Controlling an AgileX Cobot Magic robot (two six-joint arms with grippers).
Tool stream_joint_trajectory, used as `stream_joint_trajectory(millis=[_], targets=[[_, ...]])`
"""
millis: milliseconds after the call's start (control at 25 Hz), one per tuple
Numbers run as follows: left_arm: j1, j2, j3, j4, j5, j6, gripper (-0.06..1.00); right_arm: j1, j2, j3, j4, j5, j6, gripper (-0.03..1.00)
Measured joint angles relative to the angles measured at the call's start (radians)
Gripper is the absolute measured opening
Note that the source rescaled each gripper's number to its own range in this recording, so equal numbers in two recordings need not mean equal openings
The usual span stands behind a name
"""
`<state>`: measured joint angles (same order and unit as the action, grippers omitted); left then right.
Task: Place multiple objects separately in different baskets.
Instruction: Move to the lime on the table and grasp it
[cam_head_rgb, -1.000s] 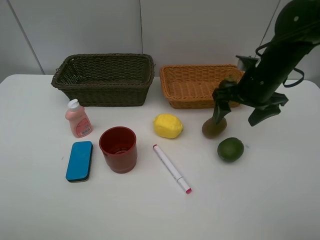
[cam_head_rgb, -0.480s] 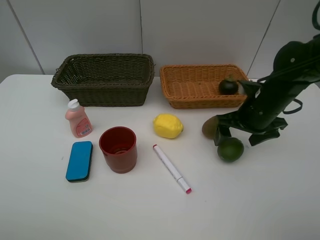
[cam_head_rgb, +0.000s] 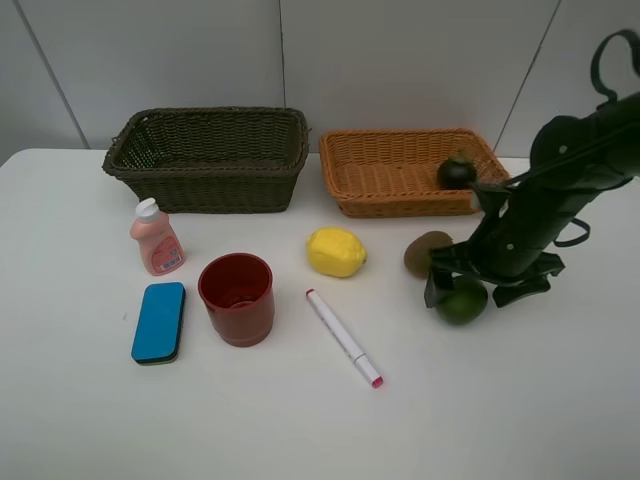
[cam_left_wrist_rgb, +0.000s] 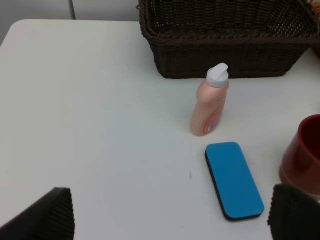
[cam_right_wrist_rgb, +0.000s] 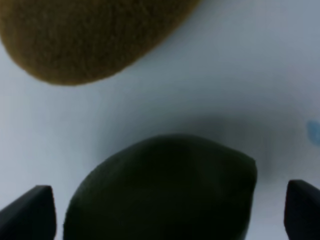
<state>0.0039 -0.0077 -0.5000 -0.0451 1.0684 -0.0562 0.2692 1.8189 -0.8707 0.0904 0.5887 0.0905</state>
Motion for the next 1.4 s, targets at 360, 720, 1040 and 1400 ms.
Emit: stream_joint_trajectory(millis=[360,720,1040,1400], targets=[[0.000,0.000,0.000,0.000,0.000,0.000,1.00,0.000,0.008,0.001,0.000,-0.013,0.000,1.00],[0.000,0.000,0.000,0.000,0.000,0.000,1.00,0.000,0.008,0.001,0.012,-0.013,0.000,0.71],[0.000,0.000,0.000,0.000,0.000,0.000,1.00,0.000,0.008,0.001,0.016,-0.013,0.000,0.71],[0.000,0.000,0.000,0.000,0.000,0.000,1.00,0.000,-0.067,-0.046,0.035,0.076,0.000,0.71]])
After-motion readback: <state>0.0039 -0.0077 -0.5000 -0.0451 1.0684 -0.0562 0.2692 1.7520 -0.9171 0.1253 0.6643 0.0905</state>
